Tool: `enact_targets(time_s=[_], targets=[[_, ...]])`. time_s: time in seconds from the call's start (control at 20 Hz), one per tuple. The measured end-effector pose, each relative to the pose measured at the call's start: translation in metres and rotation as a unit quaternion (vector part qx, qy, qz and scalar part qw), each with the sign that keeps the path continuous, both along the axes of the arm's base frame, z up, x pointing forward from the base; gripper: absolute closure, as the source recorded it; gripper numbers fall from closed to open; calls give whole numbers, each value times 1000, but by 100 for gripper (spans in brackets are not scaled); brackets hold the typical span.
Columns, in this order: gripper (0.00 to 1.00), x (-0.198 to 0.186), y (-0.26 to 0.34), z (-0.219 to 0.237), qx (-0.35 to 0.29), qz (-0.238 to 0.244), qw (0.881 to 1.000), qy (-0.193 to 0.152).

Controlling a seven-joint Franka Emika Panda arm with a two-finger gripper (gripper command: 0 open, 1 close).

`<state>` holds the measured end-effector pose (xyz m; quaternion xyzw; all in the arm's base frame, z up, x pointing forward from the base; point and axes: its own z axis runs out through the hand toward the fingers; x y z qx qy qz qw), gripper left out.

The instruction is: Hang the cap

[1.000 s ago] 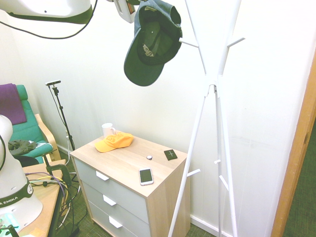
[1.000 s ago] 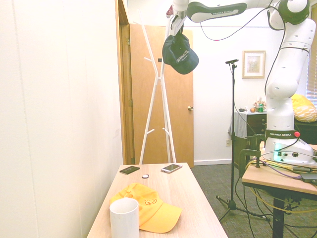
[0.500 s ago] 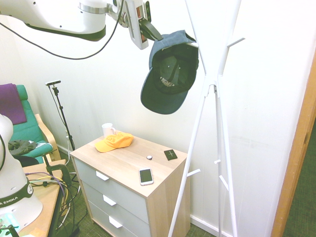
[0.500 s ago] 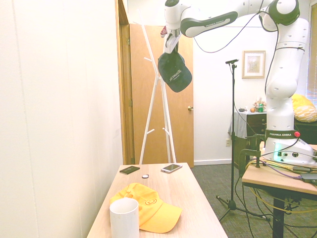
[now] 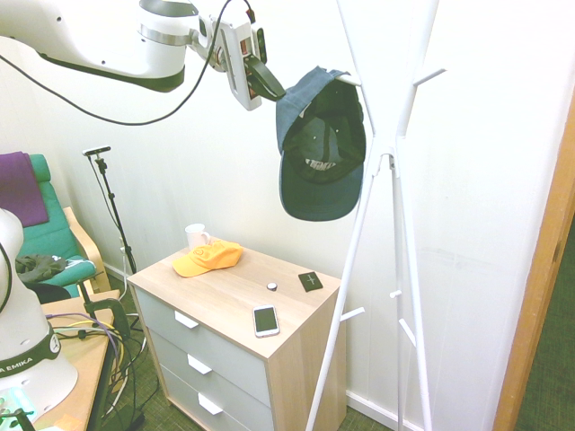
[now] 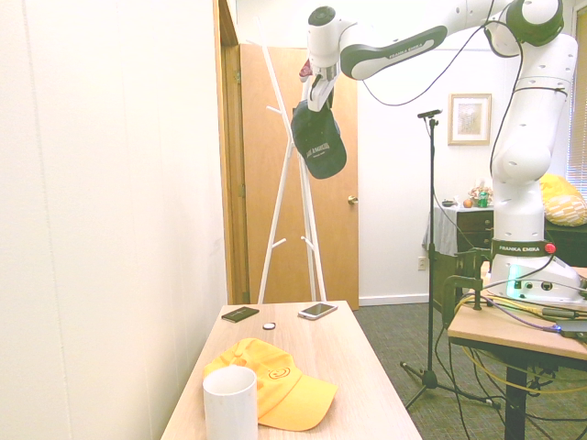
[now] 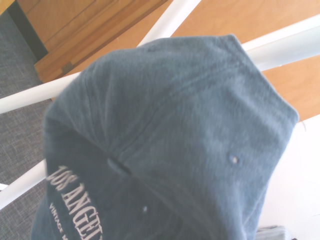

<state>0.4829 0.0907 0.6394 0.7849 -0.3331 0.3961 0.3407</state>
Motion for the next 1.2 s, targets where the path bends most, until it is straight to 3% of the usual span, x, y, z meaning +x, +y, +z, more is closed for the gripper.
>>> enact_targets(time_s=[0.55, 0.75, 0.95, 1.2], targets=[[0, -13, 5, -9, 21, 8, 1000, 4], [0, -25, 18, -10, 113, 27, 993, 28], [0, -41, 39, -11, 218, 56, 971, 80], [0, -38, 47, -28, 340, 84, 924, 153]])
